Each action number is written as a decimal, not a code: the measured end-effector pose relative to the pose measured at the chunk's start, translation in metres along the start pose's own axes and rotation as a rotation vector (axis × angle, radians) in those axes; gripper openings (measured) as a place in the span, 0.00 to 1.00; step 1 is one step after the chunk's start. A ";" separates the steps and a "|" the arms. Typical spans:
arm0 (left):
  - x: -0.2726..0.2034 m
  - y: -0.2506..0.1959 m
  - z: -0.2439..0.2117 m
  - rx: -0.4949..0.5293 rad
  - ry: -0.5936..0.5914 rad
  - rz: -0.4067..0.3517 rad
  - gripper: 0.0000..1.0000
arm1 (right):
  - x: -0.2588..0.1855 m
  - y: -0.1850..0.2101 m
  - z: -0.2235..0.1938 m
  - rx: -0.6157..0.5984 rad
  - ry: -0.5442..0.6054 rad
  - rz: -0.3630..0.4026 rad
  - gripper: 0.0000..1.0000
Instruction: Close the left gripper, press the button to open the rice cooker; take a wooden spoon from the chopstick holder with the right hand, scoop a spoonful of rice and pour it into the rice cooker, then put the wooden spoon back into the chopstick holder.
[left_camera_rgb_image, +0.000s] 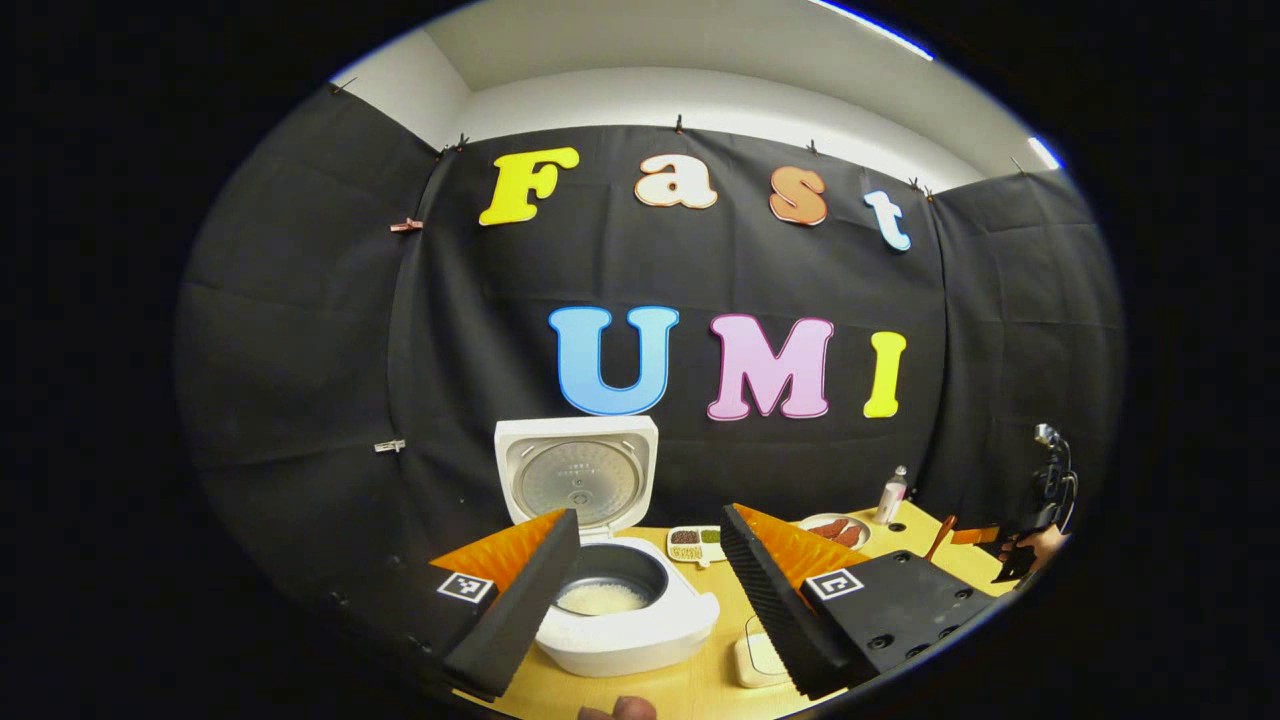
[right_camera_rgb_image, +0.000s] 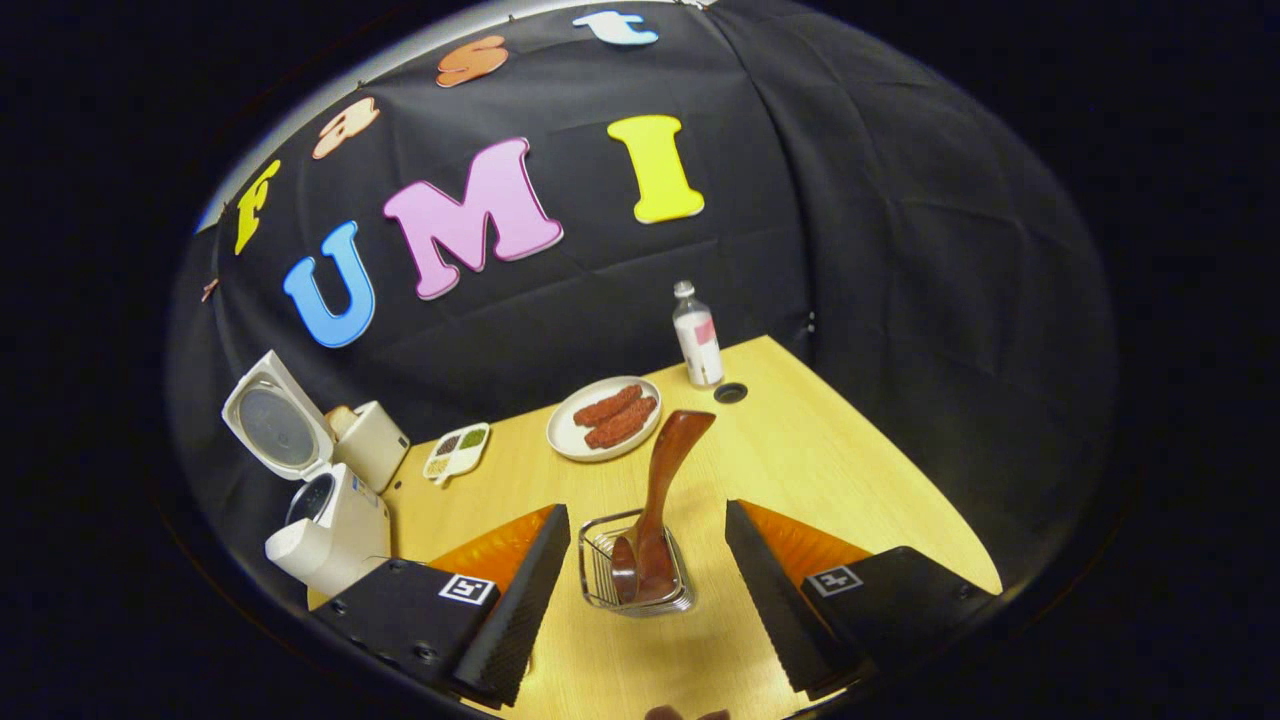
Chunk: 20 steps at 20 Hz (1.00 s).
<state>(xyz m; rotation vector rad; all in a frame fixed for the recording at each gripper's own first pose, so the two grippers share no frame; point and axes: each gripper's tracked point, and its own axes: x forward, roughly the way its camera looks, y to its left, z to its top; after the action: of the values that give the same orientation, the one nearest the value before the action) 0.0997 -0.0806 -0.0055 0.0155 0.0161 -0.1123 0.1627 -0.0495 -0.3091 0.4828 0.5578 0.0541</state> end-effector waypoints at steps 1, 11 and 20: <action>0.004 0.000 0.005 0.001 -0.013 -0.009 0.97 | -0.013 0.005 0.009 -0.014 -0.028 -0.006 0.97; 0.079 0.015 0.062 0.046 -0.126 -0.069 0.97 | -0.152 0.097 0.082 -0.235 -0.296 -0.051 0.98; 0.192 0.070 0.105 0.014 -0.146 0.002 0.97 | -0.222 0.132 0.092 -0.342 -0.388 -0.088 0.97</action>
<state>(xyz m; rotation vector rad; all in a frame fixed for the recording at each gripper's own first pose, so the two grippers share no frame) 0.3002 -0.0342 0.0971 0.0216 -0.1306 -0.1116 0.0324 -0.0107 -0.0706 0.1271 0.1806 -0.0280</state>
